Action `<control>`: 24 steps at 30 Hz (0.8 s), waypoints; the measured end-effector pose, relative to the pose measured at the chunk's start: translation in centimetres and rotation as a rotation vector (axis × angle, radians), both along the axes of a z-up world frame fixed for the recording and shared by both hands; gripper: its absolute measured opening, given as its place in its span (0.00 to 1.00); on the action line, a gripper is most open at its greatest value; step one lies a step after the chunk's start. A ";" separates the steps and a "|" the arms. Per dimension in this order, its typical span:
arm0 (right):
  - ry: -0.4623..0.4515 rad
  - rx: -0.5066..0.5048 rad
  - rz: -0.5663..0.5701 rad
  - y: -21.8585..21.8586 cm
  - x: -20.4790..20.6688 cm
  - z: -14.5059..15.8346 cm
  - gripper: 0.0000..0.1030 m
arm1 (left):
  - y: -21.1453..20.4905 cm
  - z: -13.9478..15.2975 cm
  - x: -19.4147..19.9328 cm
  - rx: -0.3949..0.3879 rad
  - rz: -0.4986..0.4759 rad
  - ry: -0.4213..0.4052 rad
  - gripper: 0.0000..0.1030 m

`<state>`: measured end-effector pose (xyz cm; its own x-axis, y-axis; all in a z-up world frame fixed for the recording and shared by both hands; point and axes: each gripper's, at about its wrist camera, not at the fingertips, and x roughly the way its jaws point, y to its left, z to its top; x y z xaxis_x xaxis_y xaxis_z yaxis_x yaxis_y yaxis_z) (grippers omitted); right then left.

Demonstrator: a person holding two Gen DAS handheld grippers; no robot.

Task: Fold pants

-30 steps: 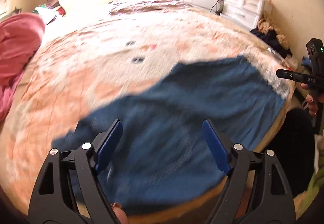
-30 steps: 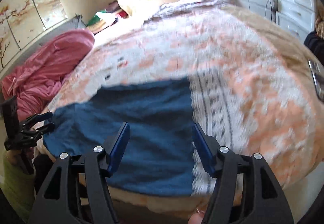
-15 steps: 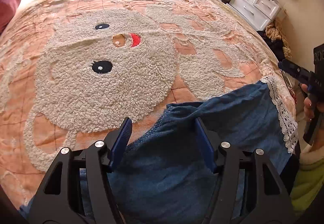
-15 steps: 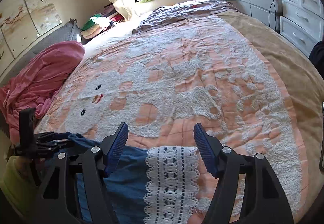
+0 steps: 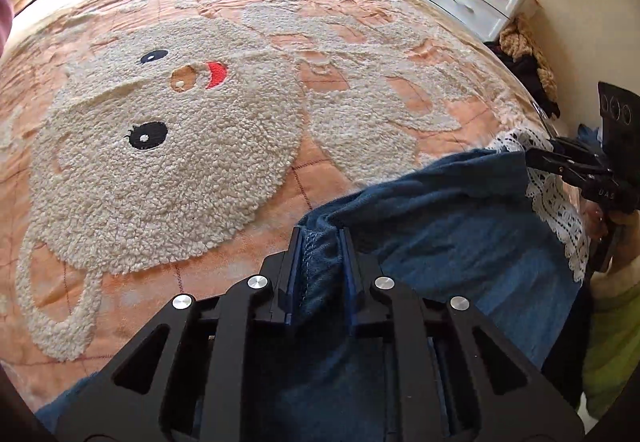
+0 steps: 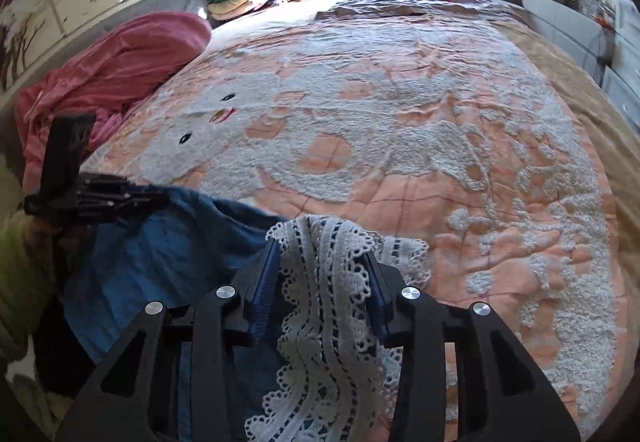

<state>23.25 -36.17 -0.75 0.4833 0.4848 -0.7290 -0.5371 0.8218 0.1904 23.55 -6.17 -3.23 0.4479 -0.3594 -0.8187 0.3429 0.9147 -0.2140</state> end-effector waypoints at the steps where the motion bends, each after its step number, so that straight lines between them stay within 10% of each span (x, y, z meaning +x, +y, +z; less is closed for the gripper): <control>1: -0.006 -0.035 0.013 0.5 -0.2 -0.2 0.37 | -0.4 0.1 -0.4 0.031 -0.018 -0.019 0.10; 7: 0.032 0.008 -0.034 -0.6 0.6 -0.6 0.48 | -1.0 0.1 -0.7 0.101 -0.035 -0.043 0.12; 11: 0.063 0.058 -0.130 -3.0 2.3 -0.7 0.53 | -0.3 -0.1 -0.2 0.094 0.004 -0.022 0.31; 17: 0.127 0.023 -0.129 -2.1 3.5 -2.6 0.51 | -0.1 -0.8 0.7 0.057 0.015 0.015 0.27; 24: 0.057 -0.005 -0.055 0.0 0.6 -1.5 0.18 | -1.0 -0.4 0.3 0.075 0.005 0.007 0.08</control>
